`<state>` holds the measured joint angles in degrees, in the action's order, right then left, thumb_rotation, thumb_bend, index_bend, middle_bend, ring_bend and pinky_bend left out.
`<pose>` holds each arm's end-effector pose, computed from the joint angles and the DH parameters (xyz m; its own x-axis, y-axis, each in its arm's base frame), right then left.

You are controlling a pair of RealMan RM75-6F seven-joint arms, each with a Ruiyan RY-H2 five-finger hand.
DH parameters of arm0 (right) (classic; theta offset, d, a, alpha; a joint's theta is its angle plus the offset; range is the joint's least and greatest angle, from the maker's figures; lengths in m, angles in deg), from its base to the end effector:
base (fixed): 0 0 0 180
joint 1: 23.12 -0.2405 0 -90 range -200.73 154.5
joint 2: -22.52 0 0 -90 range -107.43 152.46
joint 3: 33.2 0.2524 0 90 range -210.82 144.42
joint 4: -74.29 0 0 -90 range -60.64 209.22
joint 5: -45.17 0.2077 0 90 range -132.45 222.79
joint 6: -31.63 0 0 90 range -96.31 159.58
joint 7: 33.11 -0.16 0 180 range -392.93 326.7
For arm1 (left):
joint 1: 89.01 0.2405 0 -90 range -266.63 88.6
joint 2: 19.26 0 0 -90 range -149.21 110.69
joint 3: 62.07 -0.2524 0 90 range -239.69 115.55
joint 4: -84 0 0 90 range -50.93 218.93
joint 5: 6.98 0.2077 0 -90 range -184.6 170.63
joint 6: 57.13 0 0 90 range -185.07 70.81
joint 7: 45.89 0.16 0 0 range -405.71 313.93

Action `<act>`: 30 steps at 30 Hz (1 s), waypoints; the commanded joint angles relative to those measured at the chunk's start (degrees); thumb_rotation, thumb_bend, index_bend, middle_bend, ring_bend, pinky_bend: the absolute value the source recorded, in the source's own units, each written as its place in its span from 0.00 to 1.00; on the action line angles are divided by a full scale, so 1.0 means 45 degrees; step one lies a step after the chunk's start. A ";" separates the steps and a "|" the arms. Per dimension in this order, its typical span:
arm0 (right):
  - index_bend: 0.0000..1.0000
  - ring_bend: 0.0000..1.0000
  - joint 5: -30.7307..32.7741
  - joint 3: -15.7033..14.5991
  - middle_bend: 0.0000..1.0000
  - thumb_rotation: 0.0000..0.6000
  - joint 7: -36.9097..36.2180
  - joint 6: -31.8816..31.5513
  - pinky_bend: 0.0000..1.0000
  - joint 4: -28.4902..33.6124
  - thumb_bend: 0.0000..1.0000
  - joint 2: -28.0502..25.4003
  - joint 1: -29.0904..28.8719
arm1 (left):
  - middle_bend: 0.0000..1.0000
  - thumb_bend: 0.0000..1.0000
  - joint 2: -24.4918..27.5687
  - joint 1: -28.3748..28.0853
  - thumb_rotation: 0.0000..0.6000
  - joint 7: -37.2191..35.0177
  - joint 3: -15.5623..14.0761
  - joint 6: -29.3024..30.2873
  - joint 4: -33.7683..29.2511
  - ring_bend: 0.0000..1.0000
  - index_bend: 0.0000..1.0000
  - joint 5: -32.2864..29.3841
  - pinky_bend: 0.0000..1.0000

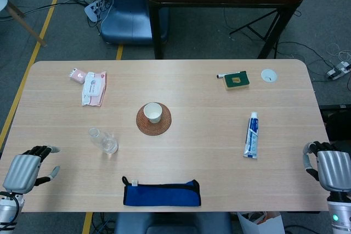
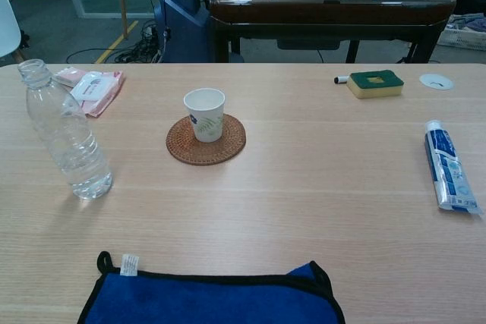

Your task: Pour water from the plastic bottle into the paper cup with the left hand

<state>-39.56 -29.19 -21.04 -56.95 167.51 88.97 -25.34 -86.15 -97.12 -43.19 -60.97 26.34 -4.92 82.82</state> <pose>-0.3071 -0.1858 0.1587 0.5317 0.0465 0.8457 -0.8465 0.0625 0.5287 -0.2977 0.2073 0.1366 0.4589 0.0303 0.8880 0.8830 -0.1264 -0.4520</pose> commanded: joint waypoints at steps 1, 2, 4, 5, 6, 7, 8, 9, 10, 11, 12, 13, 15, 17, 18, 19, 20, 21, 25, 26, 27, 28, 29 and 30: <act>0.56 0.47 -0.0044 -0.0023 0.52 1.00 0.0056 0.0075 0.46 0.0006 0.46 0.0018 -0.0039 | 0.40 0.26 -0.0006 0.0030 1.00 -0.0013 -0.0002 0.0063 0.0019 0.35 0.36 0.0000 0.52; 0.56 0.47 -0.0036 -0.0031 0.52 1.00 0.0076 0.0129 0.46 0.0022 0.46 0.0015 -0.0055 | 0.40 0.26 -0.0025 0.0028 1.00 -0.0042 -0.0005 0.0078 0.0053 0.35 0.36 0.0016 0.52; 0.56 0.47 -0.0017 -0.0020 0.52 1.00 0.0069 0.0189 0.46 0.0048 0.46 -0.0004 -0.0079 | 0.40 0.26 -0.0029 0.0009 1.00 -0.0111 -0.0040 0.0023 0.0083 0.35 0.36 0.0031 0.52; 0.56 0.47 0.0007 -0.0009 0.52 1.00 0.0053 0.0206 0.46 0.0048 0.46 -0.0008 -0.0082 | 0.40 0.26 -0.0041 -0.0004 1.00 -0.0137 -0.0040 0.0007 0.0096 0.35 0.36 0.0033 0.52; 0.56 0.47 0.0037 -0.0001 0.52 1.00 0.0036 0.0225 0.46 0.0051 0.46 -0.0016 -0.0081 | 0.40 0.26 -0.0054 -0.0020 1.00 -0.0158 -0.0048 -0.0019 0.0116 0.35 0.36 0.0039 0.52; 0.56 0.47 0.0062 0.0007 0.52 1.00 0.0015 0.0239 0.46 0.0057 0.46 -0.0030 -0.0079 | 0.40 0.26 -0.0064 -0.0035 1.00 -0.0175 -0.0061 -0.0051 0.0136 0.35 0.36 0.0044 0.52; 0.56 0.47 0.0090 0.0025 0.52 1.00 -0.0017 0.0245 0.46 0.0065 0.46 -0.0047 -0.0077 | 0.40 0.26 -0.0086 -0.0049 1.00 -0.0208 -0.0058 -0.0080 0.0160 0.35 0.36 0.0025 0.52; 0.56 0.47 0.0104 0.0039 0.52 1.00 -0.0047 0.0240 0.46 0.0068 0.46 -0.0054 -0.0075 | 0.40 0.26 -0.0115 -0.0060 1.00 -0.0259 -0.0055 -0.0083 0.0188 0.35 0.36 0.0029 0.52; 0.56 0.47 0.0116 0.0048 0.52 1.00 -0.0086 0.0237 0.46 0.0072 0.46 -0.0061 -0.0069 | 0.40 0.26 -0.0169 -0.0072 1.00 -0.0370 -0.0034 -0.0051 0.0233 0.35 0.36 0.0046 0.52; 0.56 0.47 0.0129 0.0052 0.52 1.00 -0.0135 0.0237 0.46 0.0085 0.46 -0.0075 -0.0059 | 0.40 0.24 -0.0275 -0.0089 1.00 -0.0570 -0.0007 0.0011 0.0340 0.35 0.36 0.0093 0.52; 0.56 0.47 0.0134 0.0056 0.52 1.00 -0.0155 0.0241 0.46 0.0092 0.46 -0.0082 -0.0058 | 0.40 0.21 -0.0359 -0.0101 1.00 -0.0747 0.0000 0.0046 0.0429 0.35 0.36 0.0134 0.52; 0.56 0.47 0.0136 0.0056 0.52 1.00 -0.0147 0.0257 0.46 0.0108 0.46 -0.0099 -0.0062 | 0.40 0.17 -0.0474 -0.0113 1.00 -0.0991 0.0009 0.0076 0.0522 0.35 0.36 0.0157 0.52; 0.56 0.47 0.0093 0.0059 0.52 1.00 -0.0096 0.0253 0.46 0.0141 0.46 -0.0116 -0.0077 | 0.40 0.13 -0.0667 -0.0173 1.00 -0.1353 0.0053 0.0098 0.0695 0.35 0.35 0.0199 0.52; 0.56 0.47 0.0062 0.0070 0.52 1.00 -0.0073 0.0209 0.46 0.0183 0.46 -0.0120 -0.0070 | 0.36 0.11 -0.0846 -0.0301 1.00 -0.2166 0.0053 -0.0040 0.0843 0.34 0.33 0.0244 0.52; 0.56 0.47 0.0075 0.0078 0.52 1.00 -0.0080 0.0206 0.46 0.0203 0.46 -0.0129 -0.0065 | 0.33 0.10 -0.0952 -0.0361 1.00 -0.2634 0.0075 -0.0102 0.0910 0.31 0.31 0.0232 0.52; 0.56 0.47 0.0120 0.0098 0.52 1.00 -0.0111 0.0219 0.46 0.0219 0.46 -0.0155 -0.0063 | 0.29 0.10 -0.1035 -0.0456 1.00 -0.3281 0.0011 -0.0297 0.0961 0.28 0.28 0.0262 0.52; 0.56 0.47 0.0160 0.0113 0.52 1.00 -0.0128 0.0230 0.46 0.0218 0.46 -0.0168 -0.0060 | 0.25 0.10 -0.1073 -0.0543 1.00 -0.3742 -0.0059 -0.0434 0.1014 0.25 0.26 0.0357 0.52; 0.56 0.47 0.0200 0.0128 0.52 1.00 -0.0139 0.0241 0.46 0.0211 0.46 -0.0181 -0.0057 | 0.22 0.10 -0.1141 -0.0626 1.00 -0.4126 -0.0088 -0.0509 0.1104 0.22 0.24 0.0441 0.51; 0.56 0.47 0.0259 0.0138 0.52 1.00 -0.0089 0.0290 0.46 0.0284 0.46 -0.0250 -0.0058 | 0.09 0.09 -0.1508 -0.0979 1.00 -0.5155 -0.0113 -0.0927 0.1292 0.13 0.11 0.0523 0.39; 0.56 0.47 0.0238 0.0129 0.52 1.00 -0.0080 0.0286 0.46 0.0312 0.46 -0.0266 -0.0055 | 0.06 0.09 -0.1573 -0.1051 1.00 -0.5263 -0.0082 -0.1026 0.1270 0.11 0.08 0.0471 0.37; 0.56 0.47 0.0209 0.0119 0.52 1.00 -0.0082 0.0276 0.46 0.0342 0.46 -0.0281 -0.0052 | 0.05 0.09 -0.1619 -0.1124 1.00 -0.5346 -0.0050 -0.1138 0.1233 0.09 0.06 0.0408 0.35; 0.56 0.47 0.0183 0.0113 0.52 1.00 -0.0085 0.0257 0.46 0.0372 0.46 -0.0297 -0.0045 | 0.03 0.09 -0.1647 -0.1194 1.00 -0.5396 -0.0024 -0.1262 0.1186 0.07 0.04 0.0336 0.32; 0.56 0.47 0.0149 0.0109 0.52 1.00 -0.0093 0.0226 0.46 0.0405 0.46 -0.0318 -0.0034 | 0.03 0.09 -0.1682 -0.1276 1.00 -0.5401 0.0040 -0.1407 0.1111 0.06 0.03 0.0200 0.30; 0.56 0.47 0.0131 0.0106 0.52 1.00 -0.0101 0.0206 0.46 0.0426 0.46 -0.0334 -0.0025 | 0.02 0.09 -0.1728 -0.1331 1.00 -0.5299 0.0121 -0.1527 0.1056 0.04 0.02 0.0026 0.28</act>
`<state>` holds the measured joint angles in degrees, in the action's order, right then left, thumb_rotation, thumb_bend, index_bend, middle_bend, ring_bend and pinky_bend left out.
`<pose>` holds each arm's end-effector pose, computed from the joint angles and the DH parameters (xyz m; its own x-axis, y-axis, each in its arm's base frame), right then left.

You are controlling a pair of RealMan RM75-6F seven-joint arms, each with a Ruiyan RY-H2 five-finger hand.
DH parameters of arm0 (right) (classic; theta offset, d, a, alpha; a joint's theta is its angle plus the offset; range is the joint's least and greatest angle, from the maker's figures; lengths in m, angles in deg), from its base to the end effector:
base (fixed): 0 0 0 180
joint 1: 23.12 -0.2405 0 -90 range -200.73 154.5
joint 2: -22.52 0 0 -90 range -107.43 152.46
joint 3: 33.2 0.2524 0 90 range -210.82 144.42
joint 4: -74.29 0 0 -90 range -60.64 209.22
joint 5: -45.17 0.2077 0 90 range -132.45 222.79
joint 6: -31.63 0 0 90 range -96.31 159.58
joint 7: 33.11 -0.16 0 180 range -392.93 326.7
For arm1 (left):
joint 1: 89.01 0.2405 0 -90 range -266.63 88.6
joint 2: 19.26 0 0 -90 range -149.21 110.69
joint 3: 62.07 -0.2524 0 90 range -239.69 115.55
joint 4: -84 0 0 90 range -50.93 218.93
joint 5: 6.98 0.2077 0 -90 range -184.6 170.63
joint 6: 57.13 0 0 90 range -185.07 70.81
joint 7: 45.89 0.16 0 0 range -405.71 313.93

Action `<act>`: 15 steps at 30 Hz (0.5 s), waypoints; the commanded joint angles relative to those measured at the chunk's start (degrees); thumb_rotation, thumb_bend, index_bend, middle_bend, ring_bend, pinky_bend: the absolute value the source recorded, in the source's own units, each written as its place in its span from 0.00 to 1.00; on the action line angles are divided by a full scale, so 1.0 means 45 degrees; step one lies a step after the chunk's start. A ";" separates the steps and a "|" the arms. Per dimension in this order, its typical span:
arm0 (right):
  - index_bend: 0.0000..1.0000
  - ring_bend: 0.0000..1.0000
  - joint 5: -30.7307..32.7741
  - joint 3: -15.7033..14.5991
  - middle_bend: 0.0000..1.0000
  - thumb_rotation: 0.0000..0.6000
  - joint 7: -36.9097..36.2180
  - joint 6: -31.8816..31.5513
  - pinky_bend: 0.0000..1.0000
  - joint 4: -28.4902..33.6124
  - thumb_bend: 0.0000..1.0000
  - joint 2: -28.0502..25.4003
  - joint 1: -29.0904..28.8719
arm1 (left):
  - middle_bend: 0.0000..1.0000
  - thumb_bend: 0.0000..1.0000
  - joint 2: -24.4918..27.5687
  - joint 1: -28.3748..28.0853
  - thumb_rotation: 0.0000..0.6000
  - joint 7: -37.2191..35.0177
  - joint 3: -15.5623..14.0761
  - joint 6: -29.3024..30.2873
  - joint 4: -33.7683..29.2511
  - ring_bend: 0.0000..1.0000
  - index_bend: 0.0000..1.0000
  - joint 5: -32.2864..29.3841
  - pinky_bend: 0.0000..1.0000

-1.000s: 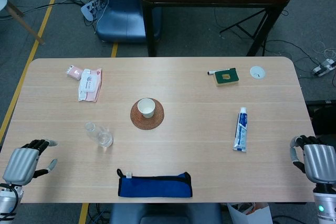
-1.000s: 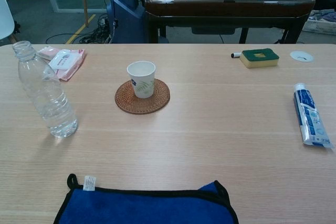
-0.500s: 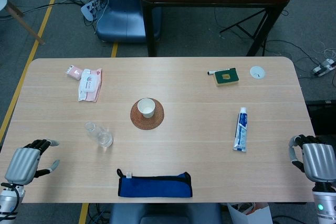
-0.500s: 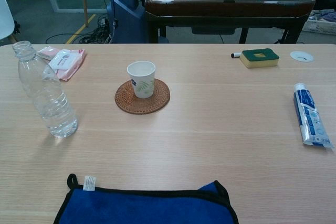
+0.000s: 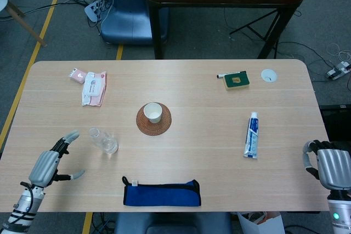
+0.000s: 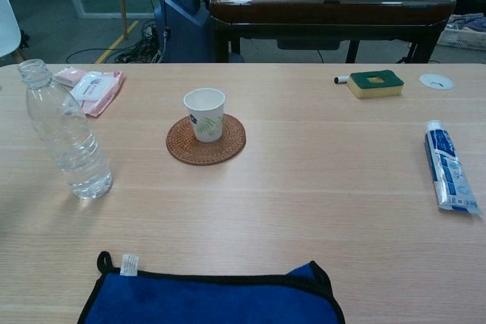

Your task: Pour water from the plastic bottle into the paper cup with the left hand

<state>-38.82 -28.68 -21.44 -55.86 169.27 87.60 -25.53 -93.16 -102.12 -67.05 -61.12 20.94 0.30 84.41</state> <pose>-0.3046 -0.1884 0.1627 0.5183 0.0364 0.8544 -0.8543 0.0668 0.5154 -0.2850 0.2311 0.0890 0.0609 0.1766 0.9824 0.9833 -0.1799 -0.0286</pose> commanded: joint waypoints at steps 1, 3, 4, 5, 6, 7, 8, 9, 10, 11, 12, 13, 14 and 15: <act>0.56 0.47 -0.0046 -0.0007 0.52 1.00 -0.0019 -0.0053 0.46 0.0057 0.46 -0.0048 0.0025 | 0.01 0.09 -0.0222 -0.0312 1.00 0.0148 0.0249 -0.0540 -0.0215 0.03 0.02 -0.0561 0.26; 0.56 0.47 -0.0045 -0.0007 0.52 1.00 -0.0035 -0.0057 0.46 0.0081 0.46 -0.0069 0.0033 | 0.00 0.09 -0.0266 -0.0462 1.00 0.0268 0.0394 -0.0930 -0.0447 0.02 0.01 -0.0975 0.25; 0.56 0.47 -0.0042 -0.0008 0.52 1.00 -0.0045 -0.0050 0.46 0.0096 0.46 -0.0085 0.0036 | 0.00 0.09 -0.0274 -0.0570 1.00 0.0272 0.0482 -0.1199 -0.0621 0.01 0.01 -0.1229 0.24; 0.56 0.47 -0.0043 -0.0011 0.52 1.00 -0.0053 -0.0044 0.46 0.0105 0.46 -0.0098 0.0036 | 0.00 0.09 -0.0279 -0.0648 1.00 0.0240 0.0546 -0.1384 -0.0747 0.01 0.01 -0.1403 0.24; 0.56 0.47 -0.0048 -0.0011 0.52 1.00 -0.0060 -0.0041 0.46 0.0118 0.46 -0.0109 0.0036 | 0.00 0.09 -0.0290 -0.0726 1.00 0.0237 0.0614 -0.1540 -0.0834 0.01 0.00 -0.1553 0.24; 0.56 0.47 -0.0052 -0.0011 0.52 1.00 -0.0062 -0.0040 0.46 0.0128 0.46 -0.0119 0.0036 | 0.00 0.09 -0.0313 -0.0802 1.00 0.0266 0.0667 -0.1674 -0.0883 0.01 0.00 -0.1666 0.23; 0.56 0.47 -0.0062 -0.0015 0.52 1.00 -0.0064 -0.0044 0.46 0.0142 0.46 -0.0129 0.0040 | 0.00 0.09 -0.0367 -0.0893 1.00 0.0390 0.0725 -0.1813 -0.0886 0.01 0.00 -0.1786 0.22; 0.56 0.47 -0.0067 -0.0015 0.52 1.00 -0.0070 -0.0046 0.46 0.0153 0.46 -0.0137 0.0041 | 0.00 0.09 -0.0428 -0.0957 1.00 0.0535 0.0761 -0.1912 -0.0873 0.01 0.00 -0.1883 0.21; 0.56 0.47 -0.0066 -0.0014 0.52 1.00 -0.0075 -0.0046 0.46 0.0162 0.46 -0.0143 0.0043 | 0.00 0.09 -0.0484 -0.1020 1.00 0.0661 0.0789 -0.2019 -0.0872 0.01 0.00 -0.1974 0.19; 0.56 0.47 -0.0060 -0.0013 0.52 1.00 -0.0080 -0.0046 0.46 0.0173 0.46 -0.0149 0.0047 | 0.00 0.09 -0.0566 -0.1103 1.00 0.0769 0.0842 -0.2160 -0.0890 0.01 0.00 -0.2112 0.18; 0.56 0.47 -0.0058 -0.0018 0.52 1.00 -0.0091 -0.0038 0.46 0.0184 0.46 -0.0155 0.0050 | 0.00 0.09 -0.0621 -0.1165 1.00 0.0805 0.0876 -0.2274 -0.0913 0.01 0.00 -0.2213 0.17; 0.56 0.47 -0.0056 -0.0025 0.52 1.00 -0.0107 -0.0021 0.46 0.0200 0.46 -0.0164 0.0049 | 0.00 0.09 -0.0672 -0.1227 1.00 0.0840 0.0914 -0.2381 -0.0931 0.01 0.00 -0.2309 0.17; 0.56 0.47 -0.0052 -0.0031 0.52 1.00 -0.0119 0.0003 0.46 0.0217 0.46 -0.0177 0.0045 | 0.00 0.09 -0.0742 -0.1305 1.00 0.0906 0.0955 -0.2506 -0.0934 0.01 0.00 -0.2419 0.17; 0.56 0.47 -0.0049 -0.0033 0.52 1.00 -0.0114 0.0016 0.46 0.0219 0.46 -0.0182 0.0041 | 0.00 0.09 -0.0795 -0.1359 1.00 0.0971 0.0983 -0.2589 -0.0935 0.01 0.01 -0.2495 0.16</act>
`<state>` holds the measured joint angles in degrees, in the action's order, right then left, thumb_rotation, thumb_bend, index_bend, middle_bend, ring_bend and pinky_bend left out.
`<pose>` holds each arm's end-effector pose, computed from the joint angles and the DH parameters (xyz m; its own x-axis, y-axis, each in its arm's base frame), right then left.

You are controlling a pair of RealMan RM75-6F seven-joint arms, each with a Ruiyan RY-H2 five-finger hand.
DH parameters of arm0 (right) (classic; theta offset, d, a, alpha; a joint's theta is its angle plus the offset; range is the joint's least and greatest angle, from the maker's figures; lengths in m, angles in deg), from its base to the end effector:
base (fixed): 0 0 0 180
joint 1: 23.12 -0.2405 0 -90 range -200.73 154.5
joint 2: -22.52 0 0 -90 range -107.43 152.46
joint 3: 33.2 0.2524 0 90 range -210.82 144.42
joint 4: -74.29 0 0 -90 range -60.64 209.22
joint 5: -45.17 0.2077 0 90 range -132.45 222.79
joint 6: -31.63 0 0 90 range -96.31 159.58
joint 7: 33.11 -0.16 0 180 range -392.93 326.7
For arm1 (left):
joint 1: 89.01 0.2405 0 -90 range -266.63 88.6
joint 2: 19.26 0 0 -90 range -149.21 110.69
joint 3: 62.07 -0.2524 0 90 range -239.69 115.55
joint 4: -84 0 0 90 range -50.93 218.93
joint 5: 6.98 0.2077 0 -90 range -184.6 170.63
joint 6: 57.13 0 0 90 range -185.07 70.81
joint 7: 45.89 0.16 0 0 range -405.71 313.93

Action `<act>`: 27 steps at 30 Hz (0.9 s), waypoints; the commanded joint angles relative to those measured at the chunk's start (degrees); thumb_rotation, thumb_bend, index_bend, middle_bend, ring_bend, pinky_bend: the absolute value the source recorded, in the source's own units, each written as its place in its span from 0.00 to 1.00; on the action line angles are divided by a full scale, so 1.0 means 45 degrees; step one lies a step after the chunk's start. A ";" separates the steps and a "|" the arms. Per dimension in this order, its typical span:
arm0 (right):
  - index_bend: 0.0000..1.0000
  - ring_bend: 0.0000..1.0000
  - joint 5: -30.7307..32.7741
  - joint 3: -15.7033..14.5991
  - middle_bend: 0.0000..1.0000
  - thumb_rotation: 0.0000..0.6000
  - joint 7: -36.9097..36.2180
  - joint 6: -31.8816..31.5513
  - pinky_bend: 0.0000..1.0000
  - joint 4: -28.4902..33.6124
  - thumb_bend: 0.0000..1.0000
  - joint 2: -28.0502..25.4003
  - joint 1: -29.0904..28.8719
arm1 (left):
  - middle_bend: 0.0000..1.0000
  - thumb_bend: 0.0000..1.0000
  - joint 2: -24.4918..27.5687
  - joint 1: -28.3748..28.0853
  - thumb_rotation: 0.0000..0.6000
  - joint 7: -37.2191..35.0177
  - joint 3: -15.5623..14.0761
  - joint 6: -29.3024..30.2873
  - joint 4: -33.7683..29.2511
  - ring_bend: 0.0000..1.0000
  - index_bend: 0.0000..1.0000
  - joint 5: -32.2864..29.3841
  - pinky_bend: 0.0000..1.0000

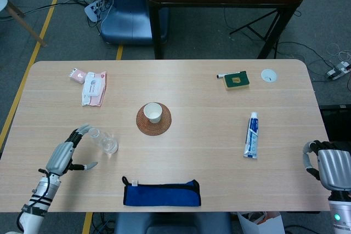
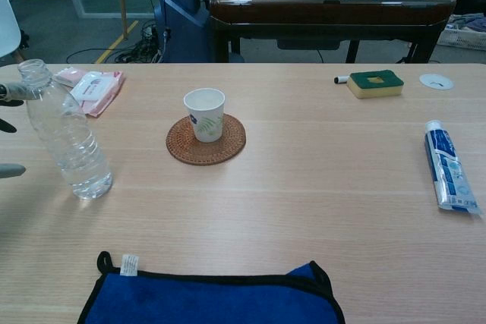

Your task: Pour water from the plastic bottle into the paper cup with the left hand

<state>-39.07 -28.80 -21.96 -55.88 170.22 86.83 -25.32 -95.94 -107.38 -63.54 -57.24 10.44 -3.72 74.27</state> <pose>-0.3026 -0.1868 0.1649 0.5083 0.0342 0.8605 -0.8604 0.0639 0.5057 -0.2663 0.2657 0.0588 -0.0200 0.2562 0.9664 0.9959 -0.0800 0.0418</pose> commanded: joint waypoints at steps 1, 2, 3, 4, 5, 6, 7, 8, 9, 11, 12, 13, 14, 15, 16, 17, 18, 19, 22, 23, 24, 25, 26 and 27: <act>0.56 0.47 0.0014 -0.0004 0.52 1.00 0.0008 0.0031 0.46 0.0004 0.46 -0.0010 -0.0009 | 0.00 0.09 -0.0223 -0.0245 1.00 0.0257 0.0145 -0.0344 -0.0048 0.01 0.01 -0.0319 0.16; 0.56 0.47 0.0030 -0.0001 0.52 1.00 0.0012 0.0050 0.46 0.0002 0.46 -0.0007 -0.0014 | 0.00 0.09 -0.0277 -0.0316 1.00 0.0327 0.0177 -0.0471 -0.0079 0.01 0.01 -0.0431 0.16; 0.56 0.47 0.0044 -0.0001 0.52 1.00 0.0010 0.0064 0.46 0.0002 0.46 -0.0007 -0.0016 | 0.00 0.09 -0.0317 -0.0365 1.00 0.0364 0.0205 -0.0556 -0.0104 0.01 0.01 -0.0515 0.16; 0.56 0.47 0.0053 -0.0001 0.52 1.00 0.0009 0.0073 0.46 -0.0003 0.46 -0.0004 -0.0017 | 0.00 0.09 -0.0361 -0.0415 1.00 0.0388 0.0232 -0.0639 -0.0126 0.01 0.01 -0.0592 0.16; 0.56 0.47 0.0059 -0.0001 0.52 1.00 0.0010 0.0086 0.46 -0.0006 0.46 -0.0002 -0.0021 | 0.00 0.09 -0.0416 -0.0482 1.00 0.0407 0.0272 -0.0753 -0.0152 0.01 0.01 -0.0700 0.16; 0.56 0.47 0.0059 -0.0002 0.52 1.00 0.0010 0.0093 0.46 -0.0006 0.46 -0.0001 -0.0023 | 0.00 0.09 -0.0459 -0.0531 1.00 0.0428 0.0301 -0.0833 -0.0168 0.01 0.01 -0.0779 0.16; 0.56 0.47 0.0057 -0.0004 0.52 1.00 0.0009 0.0096 0.46 -0.0004 0.46 -0.0002 -0.0023 | 0.00 0.09 -0.0508 -0.0575 1.00 0.0487 0.0331 -0.0892 -0.0170 0.01 0.02 -0.0856 0.16; 0.56 0.47 0.0055 -0.0005 0.52 1.00 0.0008 0.0099 0.46 -0.0001 0.46 -0.0003 -0.0024 | 0.00 0.09 -0.0593 -0.0632 1.00 0.0601 0.0370 -0.0930 -0.0150 0.01 0.02 -0.0929 0.16; 0.56 0.47 0.0051 -0.0007 0.52 1.00 0.0010 0.0099 0.46 -0.0002 0.46 -0.0004 -0.0024 | 0.00 0.09 -0.0674 -0.0666 1.00 0.0709 0.0401 -0.0927 -0.0119 0.01 0.02 -0.0978 0.16; 0.56 0.47 0.0052 -0.0003 0.52 1.00 0.0006 0.0095 0.46 0.0001 0.46 -0.0009 -0.0022 | 0.00 0.09 -0.0894 -0.0744 1.00 0.0998 0.0468 -0.0914 -0.0032 0.01 0.02 -0.1102 0.16; 0.56 0.47 0.0052 -0.0002 0.52 1.00 0.0003 0.0092 0.46 0.0006 0.46 -0.0011 -0.0021 | 0.00 0.09 -0.0979 -0.0778 1.00 0.1083 0.0492 -0.0929 -0.0009 0.01 0.02 -0.1158 0.16; 0.56 0.47 0.0049 -0.0003 0.52 1.00 -0.0002 0.0086 0.46 0.0011 0.46 -0.0016 -0.0017 | 0.00 0.09 -0.1057 -0.0814 1.00 0.1146 0.0518 -0.0959 0.0006 0.01 0.02 -0.1222 0.16; 0.56 0.47 0.0045 -0.0002 0.52 1.00 -0.0013 0.0075 0.46 0.0018 0.46 -0.0025 -0.0010 | 0.00 0.09 -0.1158 -0.0860 1.00 0.1216 0.0559 -0.0999 0.0036 0.01 0.02 -0.1316 0.16; 0.56 0.47 0.0042 0.0001 0.52 1.00 -0.0015 0.0069 0.46 0.0025 0.46 -0.0031 -0.0009 | 0.00 0.09 -0.1242 -0.0892 1.00 0.1283 0.0596 -0.1018 0.0073 0.01 0.02 -0.1398 0.16; 0.56 0.47 0.0039 0.0005 0.52 1.00 -0.0016 0.0055 0.46 0.0034 0.46 -0.0038 -0.0005 | 0.00 0.09 -0.1376 -0.0924 1.00 0.1361 0.0651 -0.1011 0.0140 0.01 0.02 -0.1501 0.16; 0.56 0.47 0.0037 0.0008 0.52 1.00 -0.0023 0.0047 0.46 0.0042 0.46 -0.0045 -0.0002 | 0.00 0.08 -0.1487 -0.0941 1.00 0.1395 0.0699 -0.0992 0.0191 0.01 0.03 -0.1579 0.16; 0.56 0.47 0.0033 0.0009 0.52 1.00 -0.0031 0.0040 0.46 0.0049 0.46 -0.0051 0.0001 | 0.00 0.08 -0.1601 -0.0953 1.00 0.1400 0.0747 -0.0966 0.0244 0.01 0.03 -0.1653 0.16; 0.56 0.47 0.0029 0.0011 0.52 1.00 -0.0042 0.0030 0.46 0.0054 0.46 -0.0059 0.0006 | 0.00 0.08 -0.1721 -0.0960 1.00 0.1376 0.0801 -0.0933 0.0296 0.01 0.04 -0.1725 0.16; 0.56 0.47 0.0027 0.0026 0.52 1.00 -0.0072 0.0009 0.46 0.0063 0.46 -0.0082 0.0012 | 0.01 0.08 -0.2107 -0.0958 1.00 0.1157 0.0972 -0.0823 0.0458 0.01 0.07 -0.1942 0.16; 0.56 0.47 0.0019 0.0024 0.51 1.00 -0.0087 -0.0001 0.46 0.0073 0.46 -0.0094 0.0018 | 0.01 0.08 -0.2267 -0.0952 1.00 0.1104 0.1038 -0.0756 0.0541 0.01 0.09 -0.2021 0.16; 0.56 0.47 0.0014 0.0026 0.52 1.00 -0.0099 -0.0006 0.46 0.0075 0.46 -0.0103 0.0020 | 0.02 0.08 -0.2393 -0.0942 1.00 0.1089 0.1087 -0.0671 0.0618 0.01 0.10 -0.2061 0.16; 0.56 0.47 0.0005 0.0028 0.52 1.00 -0.0116 -0.0019 0.46 0.0078 0.46 -0.0114 0.0024 | 0.02 0.08 -0.2573 -0.0925 1.00 0.1115 0.1147 -0.0543 0.0733 0.01 0.12 -0.2117 0.16; 0.56 0.47 0.0003 0.0030 0.52 1.00 -0.0126 -0.0023 0.46 0.0080 0.46 -0.0120 0.0026 | 0.02 0.08 -0.2698 -0.0916 1.00 0.1145 0.1185 -0.0467 0.0804 0.01 0.13 -0.2166 0.16; 0.56 0.47 0.0001 0.0031 0.52 1.00 -0.0133 -0.0033 0.46 0.0084 0.46 -0.0126 0.0032 | 0.03 0.07 -0.2803 -0.0916 1.00 0.1175 0.1215 -0.0421 0.0858 0.01 0.14 -0.2210 0.16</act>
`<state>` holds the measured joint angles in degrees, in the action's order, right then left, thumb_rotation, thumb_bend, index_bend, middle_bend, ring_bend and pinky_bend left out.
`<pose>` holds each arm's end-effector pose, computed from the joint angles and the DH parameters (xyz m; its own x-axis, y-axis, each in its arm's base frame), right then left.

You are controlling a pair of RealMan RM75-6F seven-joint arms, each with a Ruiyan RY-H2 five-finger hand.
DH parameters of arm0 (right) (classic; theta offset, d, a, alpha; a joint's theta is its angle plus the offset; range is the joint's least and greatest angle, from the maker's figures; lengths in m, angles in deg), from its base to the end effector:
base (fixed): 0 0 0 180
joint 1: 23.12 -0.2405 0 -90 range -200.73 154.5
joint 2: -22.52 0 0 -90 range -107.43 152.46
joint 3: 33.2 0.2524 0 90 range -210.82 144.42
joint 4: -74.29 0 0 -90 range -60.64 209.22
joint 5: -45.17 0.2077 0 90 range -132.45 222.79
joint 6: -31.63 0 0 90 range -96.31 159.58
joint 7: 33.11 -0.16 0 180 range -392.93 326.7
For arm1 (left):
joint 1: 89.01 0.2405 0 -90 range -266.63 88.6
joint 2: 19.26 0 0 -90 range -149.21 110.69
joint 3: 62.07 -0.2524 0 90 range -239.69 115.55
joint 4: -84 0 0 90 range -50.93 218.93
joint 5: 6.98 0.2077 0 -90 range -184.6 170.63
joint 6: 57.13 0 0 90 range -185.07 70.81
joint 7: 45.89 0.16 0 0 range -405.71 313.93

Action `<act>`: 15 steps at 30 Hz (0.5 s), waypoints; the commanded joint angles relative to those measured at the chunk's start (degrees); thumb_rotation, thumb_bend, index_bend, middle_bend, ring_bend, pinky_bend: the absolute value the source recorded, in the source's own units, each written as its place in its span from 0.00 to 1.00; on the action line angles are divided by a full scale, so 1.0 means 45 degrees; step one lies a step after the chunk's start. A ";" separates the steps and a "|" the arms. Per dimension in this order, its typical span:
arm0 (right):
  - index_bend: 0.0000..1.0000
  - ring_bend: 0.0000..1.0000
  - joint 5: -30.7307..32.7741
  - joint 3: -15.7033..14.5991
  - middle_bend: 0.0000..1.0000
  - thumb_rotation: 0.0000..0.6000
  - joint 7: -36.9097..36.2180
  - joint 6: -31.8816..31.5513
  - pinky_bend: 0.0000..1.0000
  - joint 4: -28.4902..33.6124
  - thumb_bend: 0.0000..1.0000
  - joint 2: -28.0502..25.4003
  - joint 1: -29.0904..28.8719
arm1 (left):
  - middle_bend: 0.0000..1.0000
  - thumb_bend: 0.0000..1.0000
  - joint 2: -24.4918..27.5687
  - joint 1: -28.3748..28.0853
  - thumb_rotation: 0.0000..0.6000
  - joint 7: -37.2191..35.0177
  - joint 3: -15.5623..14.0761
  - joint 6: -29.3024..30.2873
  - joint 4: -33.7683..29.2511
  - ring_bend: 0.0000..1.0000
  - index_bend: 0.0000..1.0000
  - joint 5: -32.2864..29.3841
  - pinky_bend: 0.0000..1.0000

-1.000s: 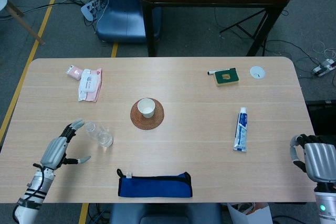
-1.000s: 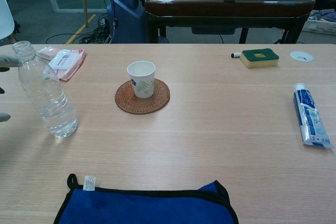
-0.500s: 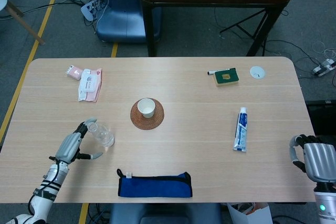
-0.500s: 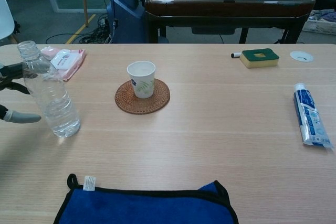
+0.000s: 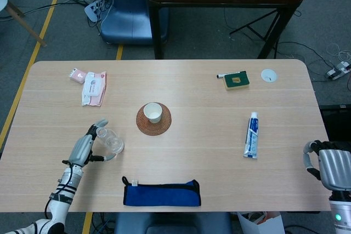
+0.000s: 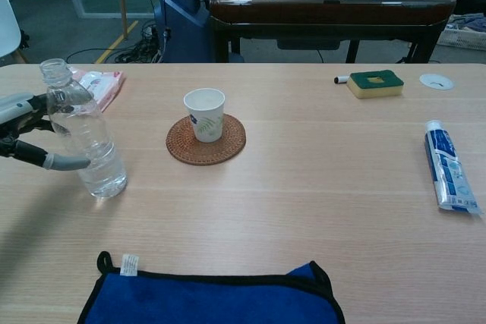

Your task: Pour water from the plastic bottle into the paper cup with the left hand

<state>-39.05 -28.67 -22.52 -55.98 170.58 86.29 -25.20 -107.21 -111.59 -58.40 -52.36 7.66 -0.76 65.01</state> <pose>-0.3022 -0.1866 0.1679 0.5026 0.0378 0.8637 -0.8637 0.0657 0.4997 -0.2357 0.2944 0.0087 -0.1362 0.2410 0.9609 0.9894 -0.0162 0.1443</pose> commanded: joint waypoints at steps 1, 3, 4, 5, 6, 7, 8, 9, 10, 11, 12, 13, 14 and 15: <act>0.56 0.47 -0.0008 0.0004 0.52 1.00 -0.0020 -0.0022 0.46 0.0009 0.46 -0.0017 0.0011 | 0.03 0.07 -0.0398 0.0013 1.00 0.0092 0.0164 0.0210 0.0244 0.01 0.15 -0.0234 0.16; 0.56 0.47 -0.0012 0.0009 0.52 1.00 -0.0026 -0.0033 0.46 0.0021 0.46 -0.0028 0.0015 | 0.04 0.07 -0.0503 -0.0008 1.00 0.0203 0.0216 0.0188 0.0271 0.01 0.16 -0.0377 0.16; 0.56 0.47 -0.0010 0.0014 0.52 1.00 -0.0032 -0.0038 0.46 0.0025 0.46 -0.0033 0.0016 | 0.04 0.07 -0.0554 -0.0025 1.00 0.0288 0.0239 0.0160 0.0283 0.01 0.16 -0.0459 0.16; 0.56 0.47 -0.0009 0.0015 0.52 1.00 -0.0039 -0.0038 0.46 0.0029 0.46 -0.0038 0.0018 | 0.04 0.07 -0.0597 -0.0035 1.00 0.0359 0.0262 0.0150 0.0293 0.01 0.16 -0.0532 0.16; 0.56 0.47 -0.0010 0.0010 0.52 1.00 -0.0043 -0.0035 0.46 0.0030 0.46 -0.0043 0.0021 | 0.05 0.07 -0.0642 -0.0046 1.00 0.0424 0.0292 0.0142 0.0301 0.01 0.17 -0.0603 0.16; 0.56 0.47 -0.0015 0.0009 0.52 1.00 -0.0045 -0.0035 0.46 0.0028 0.46 -0.0043 0.0021 | 0.05 0.07 -0.0709 -0.0057 1.00 0.0478 0.0332 0.0141 0.0319 0.02 0.16 -0.0688 0.16; 0.56 0.47 -0.0016 0.0009 0.52 1.00 -0.0047 -0.0029 0.46 0.0029 0.46 -0.0043 0.0017 | 0.06 0.07 -0.0775 -0.0059 1.00 0.0474 0.0377 0.0166 0.0344 0.02 0.16 -0.0739 0.16; 0.56 0.47 -0.0015 0.0010 0.52 1.00 -0.0045 -0.0024 0.46 0.0032 0.46 -0.0043 0.0015 | 0.07 0.07 -0.0859 -0.0059 1.00 0.0447 0.0430 0.0209 0.0387 0.03 0.14 -0.0783 0.16; 0.56 0.47 -0.0015 0.0009 0.52 1.00 -0.0041 -0.0025 0.46 0.0034 0.46 -0.0045 0.0018 | 0.08 0.07 -0.0938 -0.0061 1.00 0.0430 0.0466 0.0225 0.0439 0.04 0.12 -0.0830 0.16; 0.56 0.47 -0.0013 0.0008 0.52 1.00 -0.0036 -0.0025 0.46 0.0033 0.46 -0.0042 0.0019 | 0.09 0.07 -0.1000 -0.0075 1.00 0.0430 0.0497 0.0180 0.0486 0.04 0.12 -0.0913 0.16; 0.56 0.47 -0.0010 0.0012 0.52 1.00 -0.0038 -0.0025 0.46 0.0031 0.46 -0.0040 0.0018 | 0.09 0.07 -0.1028 -0.0091 1.00 0.0431 0.0527 0.0134 0.0502 0.04 0.11 -0.0981 0.16; 0.56 0.47 -0.0007 0.0014 0.52 1.00 -0.0040 -0.0026 0.46 0.0027 0.46 -0.0038 0.0019 | 0.10 0.07 -0.1059 -0.0106 1.00 0.0423 0.0564 0.0100 0.0518 0.05 0.11 -0.1041 0.16; 0.56 0.47 -0.0002 0.0018 0.52 1.00 -0.0038 -0.0027 0.46 0.0024 0.46 -0.0038 0.0019 | 0.10 0.07 -0.1090 -0.0130 1.00 0.0427 0.0596 0.0042 0.0535 0.05 0.11 -0.1107 0.16; 0.56 0.47 0.0007 0.0021 0.52 1.00 -0.0036 -0.0021 0.46 0.0023 0.46 -0.0037 0.0017 | 0.10 0.07 -0.1106 -0.0147 1.00 0.0439 0.0616 -0.0003 0.0542 0.05 0.12 -0.1159 0.16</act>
<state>-39.02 -28.58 -22.69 -56.07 170.68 86.13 -25.13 -112.09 -112.17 -56.45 -49.69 7.77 1.61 59.91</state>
